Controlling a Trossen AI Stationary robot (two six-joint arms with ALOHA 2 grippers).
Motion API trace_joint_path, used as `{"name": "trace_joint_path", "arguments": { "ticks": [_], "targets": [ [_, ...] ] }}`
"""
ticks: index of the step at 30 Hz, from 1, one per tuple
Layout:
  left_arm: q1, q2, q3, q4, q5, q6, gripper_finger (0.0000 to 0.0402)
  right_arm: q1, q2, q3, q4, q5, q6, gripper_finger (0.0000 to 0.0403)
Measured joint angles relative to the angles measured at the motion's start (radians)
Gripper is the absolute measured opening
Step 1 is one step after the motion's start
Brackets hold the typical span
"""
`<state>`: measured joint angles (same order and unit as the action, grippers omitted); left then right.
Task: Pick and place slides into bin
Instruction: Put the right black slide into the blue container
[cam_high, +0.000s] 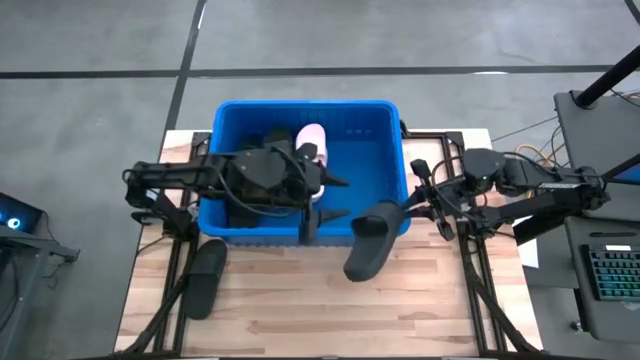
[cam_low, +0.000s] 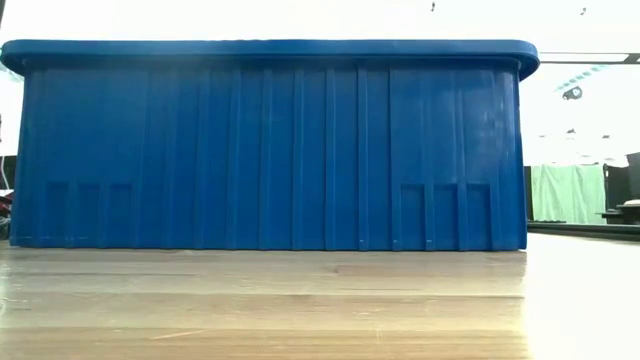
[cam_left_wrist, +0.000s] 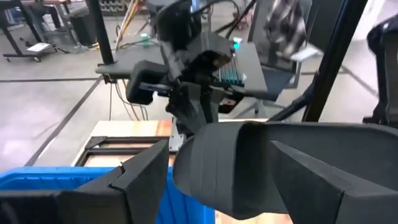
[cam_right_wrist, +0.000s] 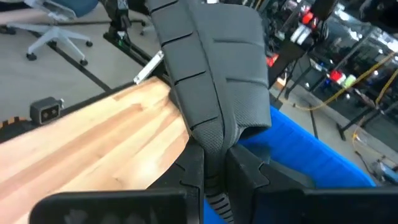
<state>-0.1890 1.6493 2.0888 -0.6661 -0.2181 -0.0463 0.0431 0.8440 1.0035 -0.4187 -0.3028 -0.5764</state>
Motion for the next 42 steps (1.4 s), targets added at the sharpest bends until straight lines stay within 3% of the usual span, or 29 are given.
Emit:
{"name": "trace_joint_path", "arguments": {
  "ticks": [26,32,37,42],
  "targets": [
    [0.020,0.159,-0.003,-0.052,-0.003,0.113,0.0258,0.000,0.037,-0.001,-0.022,0.025,-0.001,0.0029],
    [0.031,0.176,0.000,-0.047,-0.058,0.159,0.0257,0.000,0.036,-0.001,-0.024,0.024,-0.001,0.0029],
    [0.046,0.172,-0.002,-0.041,-0.059,0.159,0.0226,0.000,0.036,-0.001,-0.032,0.026,-0.001,0.0029],
    [0.051,0.171,-0.003,-0.040,-0.028,0.159,0.0157,0.000,0.036,-0.001,-0.033,0.027,-0.001,0.0029]
  ]
}}
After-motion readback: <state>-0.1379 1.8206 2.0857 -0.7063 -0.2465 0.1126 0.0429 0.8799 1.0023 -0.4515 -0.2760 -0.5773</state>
